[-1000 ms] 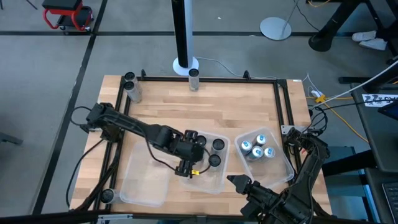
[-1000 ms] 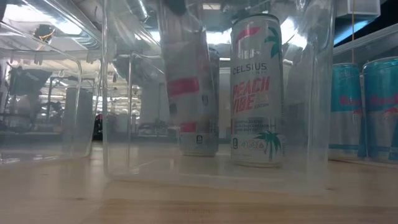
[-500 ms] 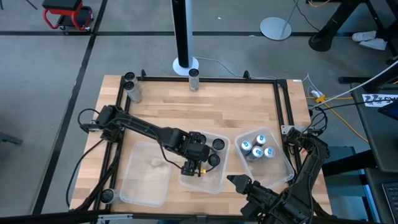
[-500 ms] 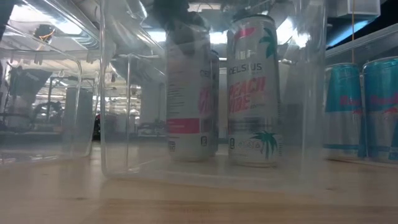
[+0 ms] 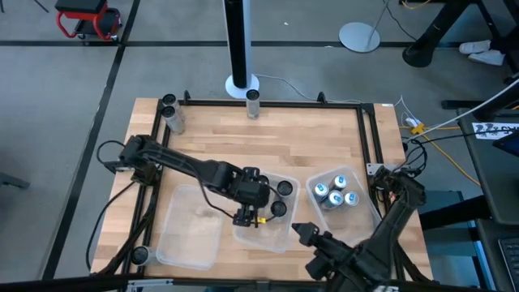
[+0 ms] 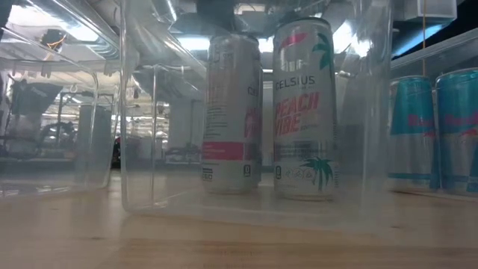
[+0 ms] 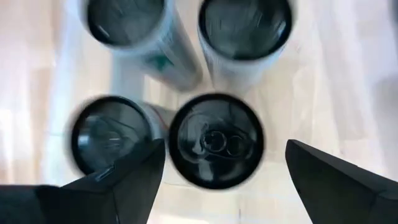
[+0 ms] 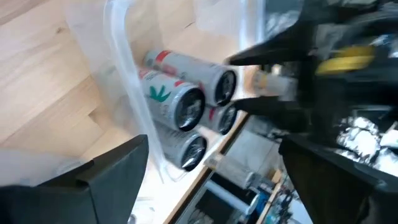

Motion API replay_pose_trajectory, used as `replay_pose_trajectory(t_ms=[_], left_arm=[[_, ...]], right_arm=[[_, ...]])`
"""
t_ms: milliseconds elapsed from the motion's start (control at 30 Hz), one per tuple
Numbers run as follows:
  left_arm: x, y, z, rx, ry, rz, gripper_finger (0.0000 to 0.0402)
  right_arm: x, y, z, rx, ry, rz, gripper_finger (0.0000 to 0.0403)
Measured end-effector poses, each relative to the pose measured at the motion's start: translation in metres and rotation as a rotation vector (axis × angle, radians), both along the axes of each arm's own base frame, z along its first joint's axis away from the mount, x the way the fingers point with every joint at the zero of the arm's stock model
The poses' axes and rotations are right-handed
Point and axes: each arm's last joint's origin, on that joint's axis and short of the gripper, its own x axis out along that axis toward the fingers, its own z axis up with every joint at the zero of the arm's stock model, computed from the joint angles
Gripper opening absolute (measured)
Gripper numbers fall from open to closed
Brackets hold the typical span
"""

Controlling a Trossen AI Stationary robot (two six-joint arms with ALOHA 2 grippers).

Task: Sort soda cans
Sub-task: Put the white-pink soda can into the middle transparent bin, then adjust the right transparent bin

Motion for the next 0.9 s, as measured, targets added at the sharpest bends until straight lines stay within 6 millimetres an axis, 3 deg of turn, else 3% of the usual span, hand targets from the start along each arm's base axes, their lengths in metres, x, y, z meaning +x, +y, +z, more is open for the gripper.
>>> replay_pose_trajectory(t_ms=[167, 367, 533, 900], left_arm=[[-0.024, -0.002, 0.038, -0.006, -0.082, -0.012, 0.0321], [-0.063, -0.002, 0.068, 0.017, -0.144, 0.019, 0.0321], [-0.091, -0.004, 0.067, 0.045, -0.129, 0.070, 0.0321], [-0.133, 0.000, 0.044, 0.071, -0.119, 0.143, 0.0321]], right_arm=[[0.010, -0.011, -0.011, 0.046, 0.106, -0.040, 0.0364], [0.016, -0.022, -0.017, 0.290, 0.213, -0.244, 0.0364], [0.018, -0.023, -0.021, 0.476, 0.270, -0.429, 0.0364], [0.000, -0.049, -0.026, 0.582, 0.356, -0.649, 0.0364]])
